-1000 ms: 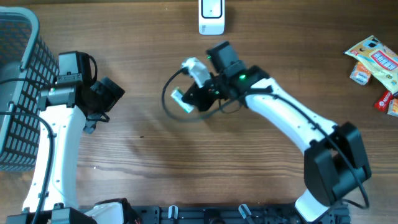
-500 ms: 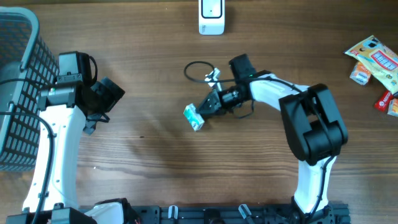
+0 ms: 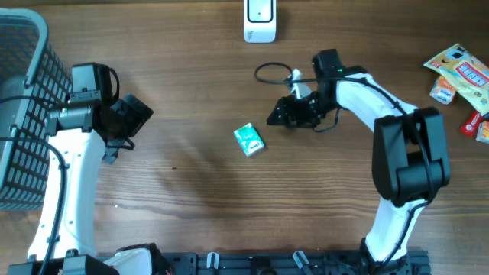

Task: Scan the item barcode
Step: 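Grasp the teal tissue pack with the right gripper and lift it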

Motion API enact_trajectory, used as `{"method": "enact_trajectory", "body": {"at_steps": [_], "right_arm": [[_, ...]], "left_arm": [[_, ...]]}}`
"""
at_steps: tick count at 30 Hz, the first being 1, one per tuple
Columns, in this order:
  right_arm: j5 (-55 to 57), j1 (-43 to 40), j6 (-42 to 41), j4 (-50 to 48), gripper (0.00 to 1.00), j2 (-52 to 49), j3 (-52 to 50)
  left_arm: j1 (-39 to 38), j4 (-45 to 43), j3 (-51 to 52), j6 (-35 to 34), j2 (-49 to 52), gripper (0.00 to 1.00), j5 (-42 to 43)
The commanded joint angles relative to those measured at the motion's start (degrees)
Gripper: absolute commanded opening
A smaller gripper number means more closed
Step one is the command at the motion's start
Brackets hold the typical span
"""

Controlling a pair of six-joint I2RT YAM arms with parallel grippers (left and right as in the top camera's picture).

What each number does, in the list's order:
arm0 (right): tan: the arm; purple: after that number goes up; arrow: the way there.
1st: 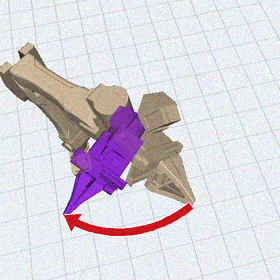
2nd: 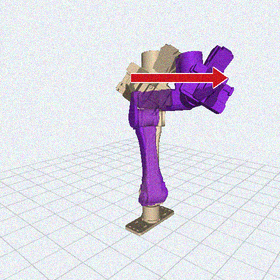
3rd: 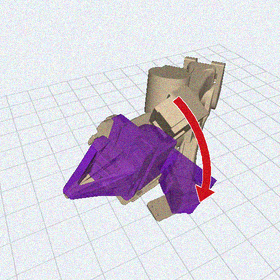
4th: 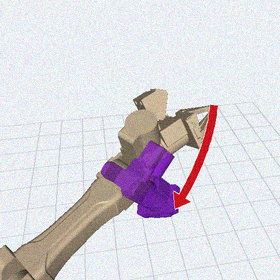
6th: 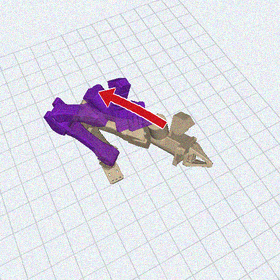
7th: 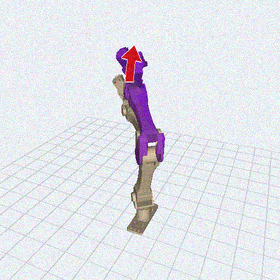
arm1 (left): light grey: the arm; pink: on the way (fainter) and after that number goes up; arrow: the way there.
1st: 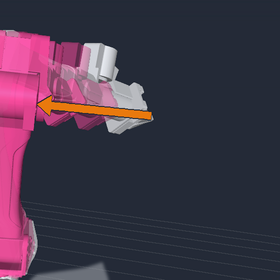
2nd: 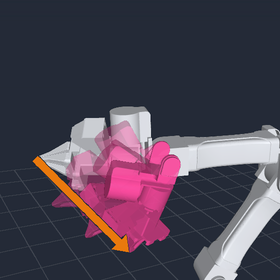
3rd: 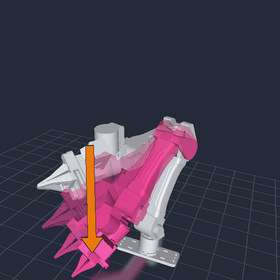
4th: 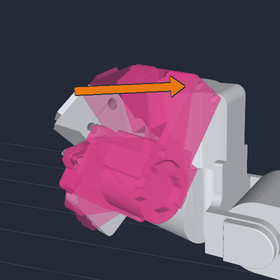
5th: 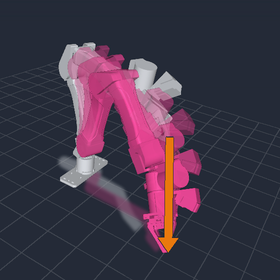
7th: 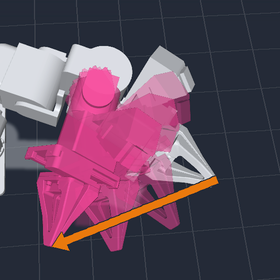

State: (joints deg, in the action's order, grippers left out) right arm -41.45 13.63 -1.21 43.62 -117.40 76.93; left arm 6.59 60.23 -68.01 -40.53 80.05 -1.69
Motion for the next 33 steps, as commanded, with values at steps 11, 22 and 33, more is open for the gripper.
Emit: {"method": "enact_trajectory", "body": {"at_steps": [11, 22, 33], "right_arm": [[8.0, 8.7, 1.1, -4.1, 0.73, -2.5, -0.9], [-4.8, 8.7, 2.3, -4.2, 0.54, -7.3, -0.9], [-4.7, 8.5, -3.4, -5.5, 0.04, -9.6, -0.9]], "left_arm": [[0.1, 0.3, -1.0, 1.2, 0.4, 1.00, -0.7], [0.1, 0.3, -1.0, 1.1, 0.4, 1.00, -0.7], [0.1, 0.2, -1.0, 1.2, 0.4, 1.00, -0.8]]}}
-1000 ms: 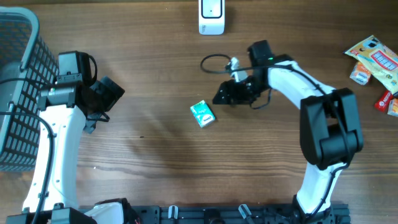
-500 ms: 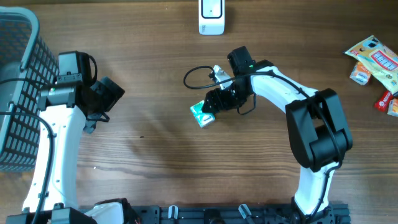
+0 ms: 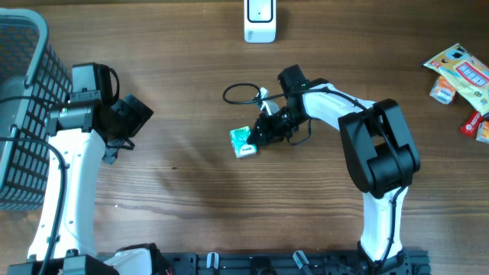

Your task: Scan the item barcode

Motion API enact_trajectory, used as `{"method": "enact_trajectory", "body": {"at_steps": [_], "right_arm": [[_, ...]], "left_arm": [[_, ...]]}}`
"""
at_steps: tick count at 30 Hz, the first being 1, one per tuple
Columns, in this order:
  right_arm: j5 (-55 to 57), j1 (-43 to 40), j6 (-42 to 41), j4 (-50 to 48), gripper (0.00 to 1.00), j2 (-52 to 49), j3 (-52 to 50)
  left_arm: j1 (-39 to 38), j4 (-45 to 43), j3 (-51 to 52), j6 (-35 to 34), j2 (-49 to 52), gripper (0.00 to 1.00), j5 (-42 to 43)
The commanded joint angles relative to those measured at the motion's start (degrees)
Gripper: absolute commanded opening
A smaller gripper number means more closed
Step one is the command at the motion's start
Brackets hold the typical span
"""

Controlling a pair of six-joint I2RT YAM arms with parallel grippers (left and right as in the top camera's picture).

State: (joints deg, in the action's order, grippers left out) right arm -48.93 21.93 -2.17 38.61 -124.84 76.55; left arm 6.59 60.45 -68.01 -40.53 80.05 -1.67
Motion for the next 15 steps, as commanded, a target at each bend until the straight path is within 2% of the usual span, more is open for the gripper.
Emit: {"method": "enact_trajectory", "body": {"at_steps": [1, 4, 8, 15], "right_arm": [[2.7, 0.2, -2.6, -0.7, 0.04, -2.2, -0.5], [1.7, 0.2, -3.5, -1.4, 0.04, -1.9, -0.5], [-6.7, -0.7, -3.4, -2.6, 0.04, -0.9, -0.1], [-38.9, -9.0, -3.7, -11.8, 0.04, 0.6, 0.3]], "left_arm": [[0.1, 0.0, -1.0, 1.2, 0.4, 1.00, -0.8], [0.1, 0.0, -1.0, 1.2, 0.4, 1.00, -0.8], [0.1, 0.0, -1.0, 1.2, 0.4, 1.00, -0.8], [0.1, 0.1, -1.0, 1.2, 0.4, 1.00, -0.8]]}}
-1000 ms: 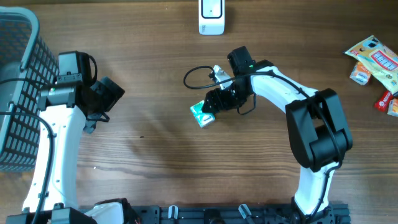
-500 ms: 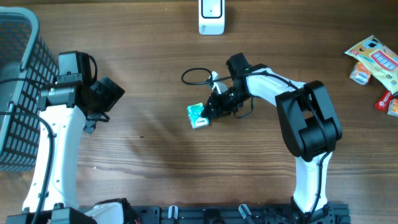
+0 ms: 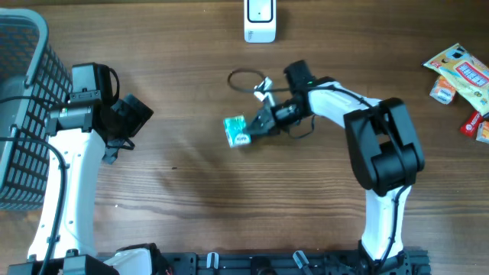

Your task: Scan the item barcode

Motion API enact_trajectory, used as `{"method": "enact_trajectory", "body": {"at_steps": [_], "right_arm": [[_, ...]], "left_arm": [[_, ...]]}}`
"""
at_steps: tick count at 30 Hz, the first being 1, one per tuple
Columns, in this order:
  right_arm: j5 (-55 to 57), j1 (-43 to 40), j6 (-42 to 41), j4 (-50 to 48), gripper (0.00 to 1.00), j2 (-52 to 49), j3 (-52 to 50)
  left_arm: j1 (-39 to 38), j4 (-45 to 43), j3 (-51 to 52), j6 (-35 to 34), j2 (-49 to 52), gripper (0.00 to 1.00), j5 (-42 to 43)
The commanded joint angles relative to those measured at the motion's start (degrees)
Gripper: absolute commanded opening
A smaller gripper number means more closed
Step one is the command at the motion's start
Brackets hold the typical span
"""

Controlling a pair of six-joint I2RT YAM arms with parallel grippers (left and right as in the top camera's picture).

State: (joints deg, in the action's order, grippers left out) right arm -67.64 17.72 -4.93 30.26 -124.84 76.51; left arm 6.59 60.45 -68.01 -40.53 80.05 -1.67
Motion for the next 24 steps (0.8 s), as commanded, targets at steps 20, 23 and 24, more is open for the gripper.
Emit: {"method": "enact_trajectory", "body": {"at_steps": [20, 23, 24], "right_arm": [[-25.2, -16.5, -83.2, -81.5, 0.04, 1.6, 0.3], [-24.5, -16.7, -100.5, -101.8, 0.04, 2.1, 0.3], [-23.4, -16.7, -105.3, -107.6, 0.04, 2.3, 0.2]], "left_arm": [[0.1, -0.2, -1.0, 1.2, 0.4, 1.00, -0.8], [0.1, -0.2, -1.0, 1.1, 0.4, 1.00, -0.8], [0.1, -0.2, -1.0, 1.1, 0.4, 1.00, -0.8]]}}
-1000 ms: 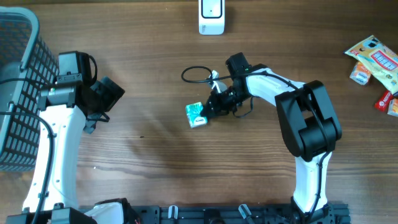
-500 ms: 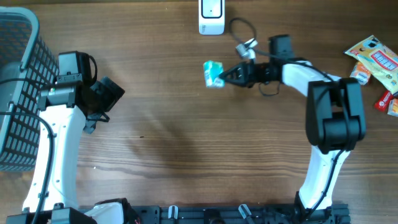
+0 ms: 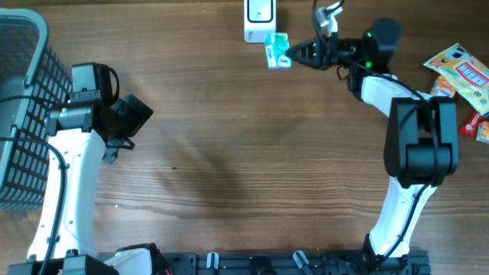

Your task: Scan the item barcode

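A small green and white packet (image 3: 277, 50) hangs at the far edge of the table, right beside the white barcode scanner (image 3: 260, 21). My right gripper (image 3: 290, 53) is shut on the packet's right side, its arm reaching in from the right. My left gripper (image 3: 131, 116) rests at the left of the table near the basket, away from the packet; whether its fingers are open does not show.
A dark wire basket (image 3: 19, 107) stands at the far left edge. Several snack packets (image 3: 462, 76) lie at the far right. A black cable (image 3: 325, 19) loops up from the right wrist near the scanner.
My right gripper has carried the green packet from mid-table, left of centre, up to the far edge right next to the white scanner. The left arm has not moved.
The green packet first lay on the table with my right gripper a little to its right. Then the gripper was at the packet, then held it lifted off its spot. Now the packet is held beside the scanner.
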Motion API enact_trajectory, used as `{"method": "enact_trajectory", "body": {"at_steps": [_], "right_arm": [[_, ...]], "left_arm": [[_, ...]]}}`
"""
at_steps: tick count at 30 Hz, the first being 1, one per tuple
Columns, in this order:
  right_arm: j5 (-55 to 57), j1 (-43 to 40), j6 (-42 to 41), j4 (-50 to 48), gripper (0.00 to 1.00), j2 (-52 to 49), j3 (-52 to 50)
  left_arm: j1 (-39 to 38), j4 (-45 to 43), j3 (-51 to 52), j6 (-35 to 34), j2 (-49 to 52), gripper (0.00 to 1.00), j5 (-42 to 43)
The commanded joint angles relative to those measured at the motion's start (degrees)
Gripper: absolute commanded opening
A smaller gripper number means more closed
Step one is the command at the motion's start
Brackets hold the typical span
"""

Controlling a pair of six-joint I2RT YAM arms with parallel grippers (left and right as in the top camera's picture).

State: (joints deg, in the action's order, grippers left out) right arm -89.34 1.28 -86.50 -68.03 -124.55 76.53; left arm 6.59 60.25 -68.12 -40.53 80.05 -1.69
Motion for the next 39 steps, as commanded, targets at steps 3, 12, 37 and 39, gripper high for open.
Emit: {"method": "enact_trajectory", "body": {"at_steps": [3, 12, 37, 39], "right_arm": [[-1.9, -0.8, -32.1, -22.5, 0.04, 2.9, -0.3], [-2.3, -0.8, -32.1, -19.3, 0.04, 3.3, -1.1], [9.0, -0.8, -0.4, 4.1, 0.99, 3.2, -1.1], [16.9, -0.9, -0.5, 13.4, 1.00, 3.2, -1.1]], "left_arm": [[0.1, 0.2, -0.9, 1.1, 0.4, 1.00, -0.8], [0.1, 0.5, -0.9, 1.1, 0.4, 1.00, -0.8], [0.1, -0.4, -0.9, 1.1, 0.4, 1.00, 0.4], [0.1, -0.3, -0.9, 1.1, 0.4, 1.00, 0.8]]}}
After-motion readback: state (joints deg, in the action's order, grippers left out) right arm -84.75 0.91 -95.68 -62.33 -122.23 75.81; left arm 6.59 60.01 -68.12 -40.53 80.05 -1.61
